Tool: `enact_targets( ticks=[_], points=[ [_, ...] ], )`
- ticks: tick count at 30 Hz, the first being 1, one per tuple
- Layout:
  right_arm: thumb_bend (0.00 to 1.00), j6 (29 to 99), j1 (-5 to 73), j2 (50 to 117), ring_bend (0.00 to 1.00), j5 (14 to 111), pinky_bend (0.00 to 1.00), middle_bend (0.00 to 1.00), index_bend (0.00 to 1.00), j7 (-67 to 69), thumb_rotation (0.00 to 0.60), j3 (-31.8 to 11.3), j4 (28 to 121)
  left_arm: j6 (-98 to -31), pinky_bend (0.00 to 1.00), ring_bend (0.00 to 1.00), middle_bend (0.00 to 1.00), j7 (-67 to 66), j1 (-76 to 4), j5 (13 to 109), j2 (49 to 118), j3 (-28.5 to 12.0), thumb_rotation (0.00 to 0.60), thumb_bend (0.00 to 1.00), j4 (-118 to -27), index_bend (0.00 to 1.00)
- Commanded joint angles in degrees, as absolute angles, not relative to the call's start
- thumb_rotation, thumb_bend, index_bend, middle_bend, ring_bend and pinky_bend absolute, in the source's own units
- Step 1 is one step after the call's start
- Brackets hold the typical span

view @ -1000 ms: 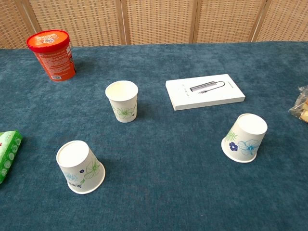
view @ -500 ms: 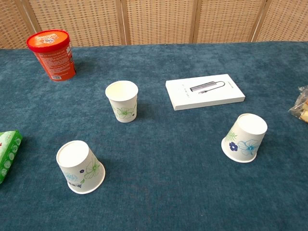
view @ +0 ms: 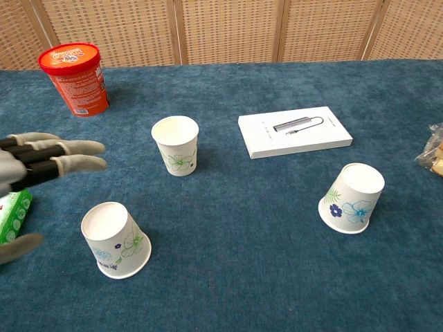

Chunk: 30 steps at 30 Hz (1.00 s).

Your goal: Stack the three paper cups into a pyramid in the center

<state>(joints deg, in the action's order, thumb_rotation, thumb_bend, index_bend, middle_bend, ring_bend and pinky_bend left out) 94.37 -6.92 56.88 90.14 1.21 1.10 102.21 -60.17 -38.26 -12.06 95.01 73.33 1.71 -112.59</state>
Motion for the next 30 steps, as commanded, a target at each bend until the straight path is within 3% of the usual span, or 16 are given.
enact_targets(
  ticks=[1, 16, 22, 27, 30],
  points=[
    [0.33, 94.46, -7.05, 56.74, 0.00, 90.12, 0.00, 0.00, 0.00, 1.36, 0.600, 1.06, 102.24, -58.19, 0.00, 0.00, 0.00, -39.36, -13.97, 92.64, 76.27, 0.89, 0.600, 0.45, -111.82, 0.03],
    [0.33, 95.25, -8.34, 55.65, 0.00, 88.58, 0.00, 0.00, 0.00, 1.73, 0.600, 0.72, 102.48, -54.60, 0.23, 0.01, 0.00, -37.32, -18.92, 85.88, 84.57, 0.76, 0.600, 0.45, -106.32, 0.12],
    [0.33, 95.48, -8.78, 55.54, 0.00, 88.41, 0.00, 0.00, 0.00, 1.58, 0.600, 0.72, 102.50, -54.58, 0.32, 0.10, 0.02, -34.73, -20.16, 85.28, 85.20, 1.33, 0.600, 0.45, -105.95, 0.16],
    [0.33, 95.56, -8.89, 55.54, 0.00, 88.65, 0.00, 0.00, 0.00, 1.30, 0.600, 0.68, 102.71, -55.66, 0.43, 0.25, 0.12, -32.57, -20.90, 85.88, 85.71, 1.37, 0.600, 0.45, -105.62, 0.26],
    [0.33, 95.63, -9.01, 55.45, 0.00, 88.63, 0.00, 0.00, 0.00, 1.05, 0.600, 0.63, 102.92, -56.10, 0.48, 0.30, 0.16, -32.30, -21.19, 85.75, 85.86, 1.69, 0.600, 0.45, -105.19, 0.32]
  ],
)
